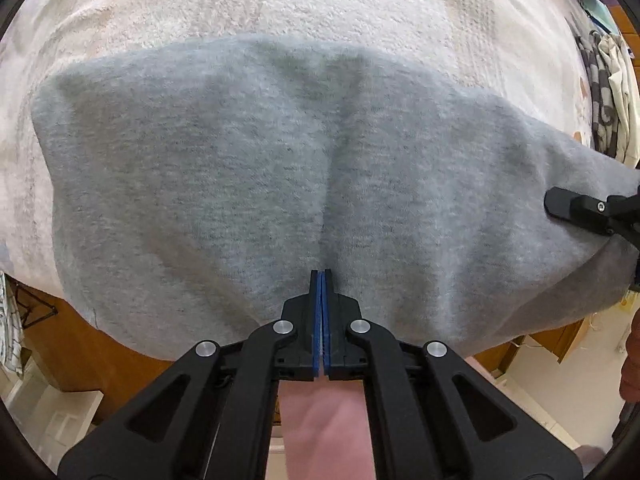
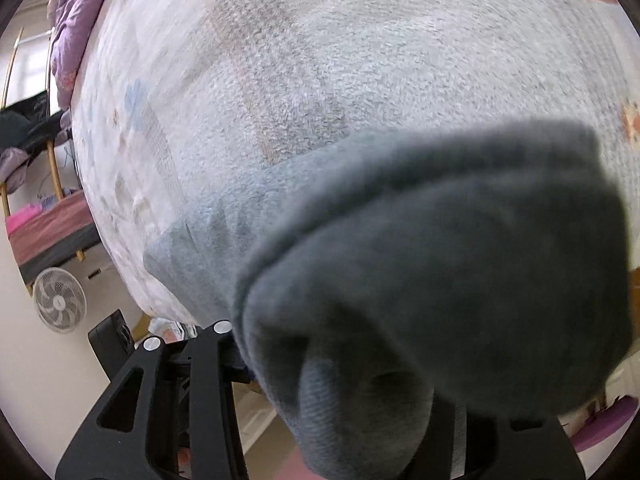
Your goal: Fold large clothes
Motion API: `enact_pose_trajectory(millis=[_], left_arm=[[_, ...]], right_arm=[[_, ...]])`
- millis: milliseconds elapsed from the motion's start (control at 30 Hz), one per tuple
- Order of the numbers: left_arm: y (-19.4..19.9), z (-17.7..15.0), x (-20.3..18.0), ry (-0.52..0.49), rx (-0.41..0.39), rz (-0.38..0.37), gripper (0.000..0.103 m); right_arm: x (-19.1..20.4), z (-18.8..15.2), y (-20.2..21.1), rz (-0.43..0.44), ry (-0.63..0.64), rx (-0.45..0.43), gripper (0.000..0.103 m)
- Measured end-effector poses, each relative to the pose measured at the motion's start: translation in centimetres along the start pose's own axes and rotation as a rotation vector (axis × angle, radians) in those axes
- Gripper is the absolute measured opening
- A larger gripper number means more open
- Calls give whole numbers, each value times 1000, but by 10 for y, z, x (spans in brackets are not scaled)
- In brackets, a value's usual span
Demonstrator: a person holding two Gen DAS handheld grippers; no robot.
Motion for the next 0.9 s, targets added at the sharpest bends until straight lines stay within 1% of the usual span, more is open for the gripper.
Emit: enact_pose_trajectory(millis=[67,100,133,167,200,233,267,367,467,567,633,700,733,833,900], left_arm=[[-10,-2,2,2,2,2,0],[-19,-6,17,3,-1,2,0],[-23,-5,17,19,-7,-4,0],[-25,-6,23,30,-13,-9,1],[-25,-6,25,39,-16,-13,1],[-23,-6,26,38,-20,-14,1],[-22,-9,25,34,-23,-11,0],[-22,-14,24,25,-45,-1,0],[-23,-20,19,24,-59,-10,1],[-22,-25,19,19,-82,-26,1],[-4,-36,38,14,-94,-50,2],[0,-40,52,13,-108,-90,3],[1,-42,55,12,-117,-120,3],[8,-48,64,7,-128,-215,3],[18,-54,71,-1,-123,-234,2]], right_arm=[[-3,-1,-1,-2,0,9,42],[-4,0,-2,1,0,13,42],[-4,0,-2,-1,9,12,42],[-1,-1,-1,-3,25,11,39],[1,-3,-1,-8,55,19,37],[6,-5,0,-31,115,25,36],[8,-5,3,-41,140,24,35],[23,-7,14,-6,183,28,33],[39,-20,22,-21,290,16,30],[55,-36,28,-31,338,21,29],[72,-42,32,-46,360,19,29],[88,-53,31,-77,370,11,29],[100,-61,30,-88,365,7,29],[128,-69,24,-130,346,4,29],[146,-71,23,-135,322,-6,29]])
Point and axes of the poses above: each gripper's, at about its wrist camera, not at the fingertips, and y roughly against the way its jaws point, x to its left, z to its top, the point moved 10 cm from there along -y, roughly the way its jaws point, and after that the axes turned 4 degrees about -z, right-handed, at the moved point
